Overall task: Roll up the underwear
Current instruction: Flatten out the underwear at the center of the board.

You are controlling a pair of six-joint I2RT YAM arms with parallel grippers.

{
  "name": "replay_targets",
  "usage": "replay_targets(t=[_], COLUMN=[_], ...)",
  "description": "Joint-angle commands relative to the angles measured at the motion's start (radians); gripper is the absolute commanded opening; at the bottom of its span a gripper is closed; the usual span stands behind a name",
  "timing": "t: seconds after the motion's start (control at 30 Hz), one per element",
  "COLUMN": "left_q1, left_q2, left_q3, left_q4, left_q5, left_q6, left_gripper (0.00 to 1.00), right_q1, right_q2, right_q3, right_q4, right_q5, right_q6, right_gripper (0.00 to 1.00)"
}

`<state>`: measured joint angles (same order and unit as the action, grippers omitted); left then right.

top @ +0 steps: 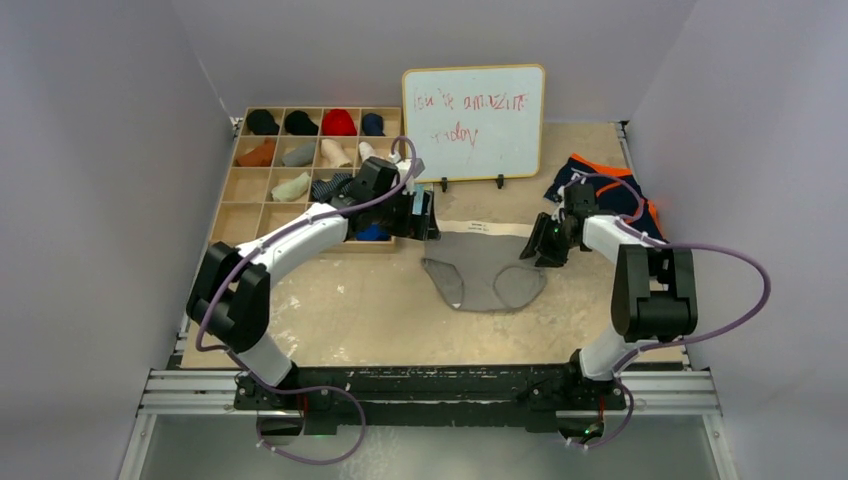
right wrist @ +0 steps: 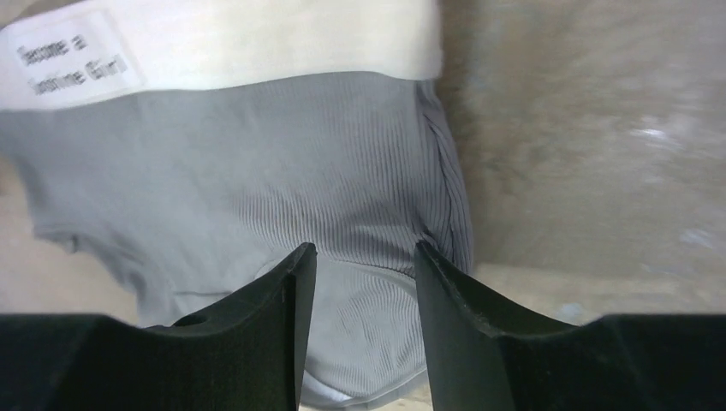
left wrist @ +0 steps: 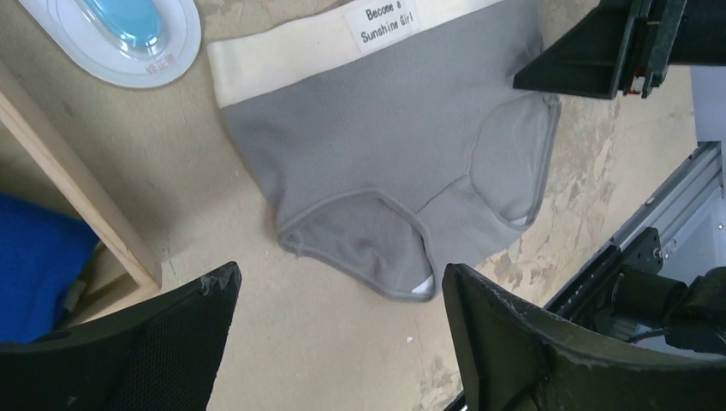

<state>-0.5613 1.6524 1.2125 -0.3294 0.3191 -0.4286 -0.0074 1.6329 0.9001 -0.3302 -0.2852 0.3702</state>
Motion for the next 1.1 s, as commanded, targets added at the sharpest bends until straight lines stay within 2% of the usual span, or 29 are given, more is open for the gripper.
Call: replay_targets(t=[0.0, 0.07, 0.23, 0.37, 0.5, 0.6, 0.7, 0.83, 1.07], left_q1=[0.004, 0.004, 0.005, 0.005, 0.003, 0.004, 0.003, 0.003, 0.004], left_q2=[-0.109, -0.156, -0.208, -0.184, -0.107, -0.05, 0.006, 0.088, 0.216], left_q3=[-0.038, -0.077, -0.145, -0.209, -0.199, -0.194, -0.175, -0.12, -0.05], left_q4=[-0.044, -0.046, -0.03, 0.052, 0.102, 0.144, 0.183, 0.202, 0.265], left_q5=[0.024, -0.004, -0.02, -0.006, 0.035, 0.04, 0.048, 0.063, 0.074], left_q6=[-0.016, -0.021, -0.038, -0.077, -0.091, -0.108, -0.125, -0.137, -0.195], left_gripper=[0.85, 0.85, 0.86, 0.86, 0.81, 0.77, 0.76, 0.71, 0.6], right_q1=[0.0, 0.0, 0.0, 0.0, 0.1, 0.224, 0.297, 0.329, 0.342], right_q2=[-0.013, -0.05, -0.142, -0.23, -0.289, -0.22, -0.119, -0.028, 0.117], right_q3=[-0.013, -0.024, 0.014, 0.059, 0.094, 0.177, 0.262, 0.286, 0.386], right_q4=[-0.108, -0.114, -0.166, -0.15, -0.03, -0.022, -0.043, 0.005, -0.014], right_q5=[0.174, 0.266, 0.319, 0.145, 0.034, 0.172, 0.223, 0.199, 0.144], right_q6=[0.01, 0.023, 0.023, 0.026, 0.135, 0.161, 0.188, 0.218, 0.17], right_gripper=[0.49, 0.49, 0.51, 0.54, 0.59, 0.59, 0.56, 0.49, 0.46])
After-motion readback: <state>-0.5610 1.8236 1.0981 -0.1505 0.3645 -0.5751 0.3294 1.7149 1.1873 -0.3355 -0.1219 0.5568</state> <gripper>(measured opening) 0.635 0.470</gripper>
